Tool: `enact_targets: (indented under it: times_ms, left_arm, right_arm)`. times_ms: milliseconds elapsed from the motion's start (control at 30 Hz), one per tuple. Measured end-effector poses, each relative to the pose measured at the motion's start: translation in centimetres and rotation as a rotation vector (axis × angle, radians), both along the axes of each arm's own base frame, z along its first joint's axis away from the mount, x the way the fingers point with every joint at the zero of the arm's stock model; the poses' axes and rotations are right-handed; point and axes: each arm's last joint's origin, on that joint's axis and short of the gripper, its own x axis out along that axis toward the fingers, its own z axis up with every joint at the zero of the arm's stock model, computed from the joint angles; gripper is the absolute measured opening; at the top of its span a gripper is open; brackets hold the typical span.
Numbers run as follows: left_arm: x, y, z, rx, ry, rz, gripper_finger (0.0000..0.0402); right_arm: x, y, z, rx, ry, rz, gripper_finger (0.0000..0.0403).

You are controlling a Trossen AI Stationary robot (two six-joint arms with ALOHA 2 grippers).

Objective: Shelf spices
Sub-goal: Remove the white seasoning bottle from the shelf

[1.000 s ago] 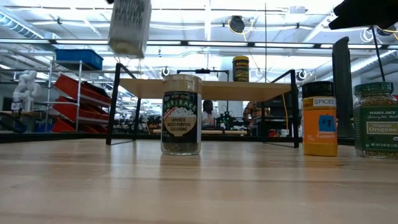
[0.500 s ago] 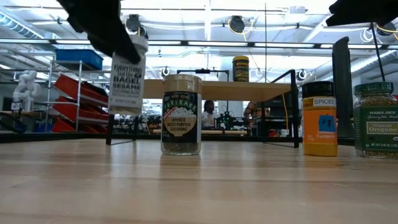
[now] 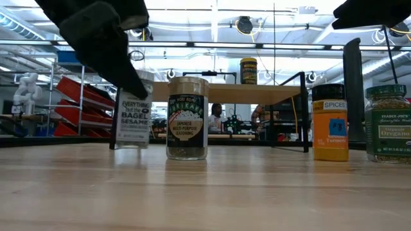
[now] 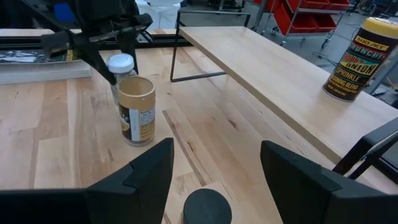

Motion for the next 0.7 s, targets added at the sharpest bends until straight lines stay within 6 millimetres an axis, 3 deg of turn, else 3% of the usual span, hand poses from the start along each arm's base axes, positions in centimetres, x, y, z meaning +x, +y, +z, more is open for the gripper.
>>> enact_targets:
  times_ms: [267,700]
  left_arm:
    - [1.3,-0.3,-1.4,0.018,0.004,-0.049,0.0214]
    - [1.5,-0.3,-1.4,0.033,0.003,-0.085,0.0224]
  right_arm:
    - [0.0,0.0,0.0,-0.001,0.002,0.001,0.0228]
    - [0.0,0.0,0.0,-0.001,0.003,0.001,0.0228]
